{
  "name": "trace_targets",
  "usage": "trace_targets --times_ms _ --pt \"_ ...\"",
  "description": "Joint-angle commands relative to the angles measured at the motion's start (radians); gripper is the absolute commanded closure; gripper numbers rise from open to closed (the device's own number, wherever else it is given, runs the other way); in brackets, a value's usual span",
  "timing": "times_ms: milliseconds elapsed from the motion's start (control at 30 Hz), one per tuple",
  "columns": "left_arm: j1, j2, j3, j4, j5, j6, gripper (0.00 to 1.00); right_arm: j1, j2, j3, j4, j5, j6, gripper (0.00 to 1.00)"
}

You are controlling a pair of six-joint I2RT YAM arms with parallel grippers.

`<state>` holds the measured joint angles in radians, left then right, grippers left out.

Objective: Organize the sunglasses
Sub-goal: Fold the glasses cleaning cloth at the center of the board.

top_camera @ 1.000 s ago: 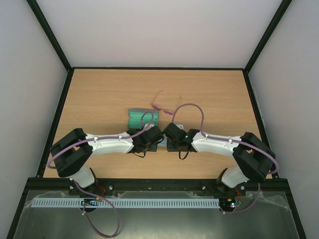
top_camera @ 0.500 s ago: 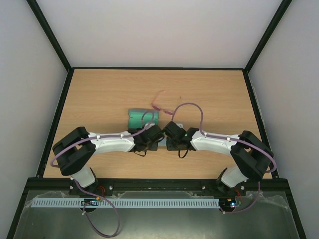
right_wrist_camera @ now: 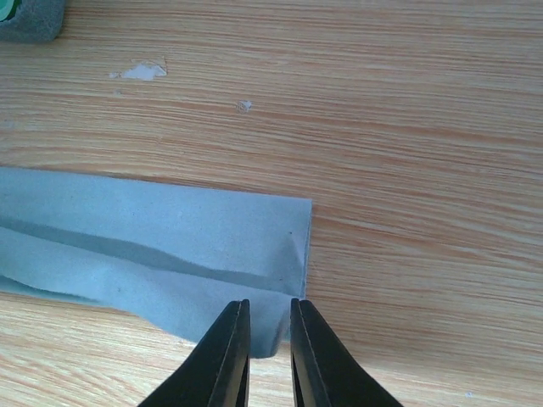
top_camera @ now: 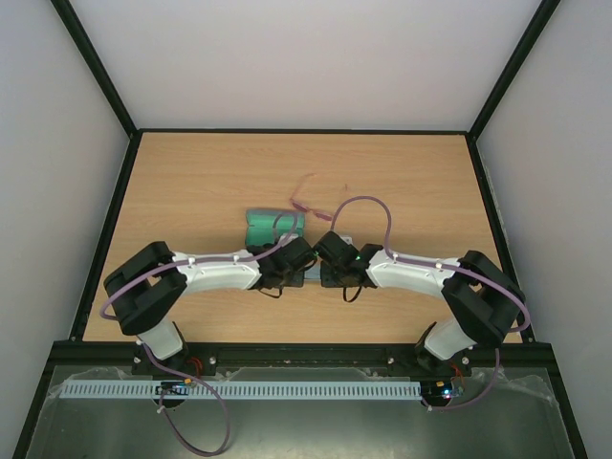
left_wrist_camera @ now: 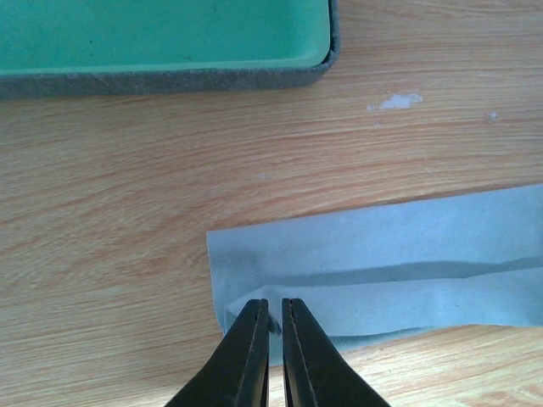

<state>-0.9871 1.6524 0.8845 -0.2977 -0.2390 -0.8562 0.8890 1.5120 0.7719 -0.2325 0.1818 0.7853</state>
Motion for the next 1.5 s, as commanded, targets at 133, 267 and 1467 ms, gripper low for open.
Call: trace_targets --times_ms 133,267,1467 --pt "0.026 0.004 0.028 -0.002 -0.014 0.014 0.86 -0.021 0.004 0.027 -0.019 -0.001 -0.02 0.81" --pt "0.034 0.006 0.03 -0.001 -0.016 0.019 0.84 -0.031 0.005 0.033 -0.022 0.0 -0.029 0.79" --pt "0.312 -0.532 0.05 -0.258 0.395 0.142 0.01 -0.14 -0.45 -0.046 -0.321 -0.32 -0.088 0.46"
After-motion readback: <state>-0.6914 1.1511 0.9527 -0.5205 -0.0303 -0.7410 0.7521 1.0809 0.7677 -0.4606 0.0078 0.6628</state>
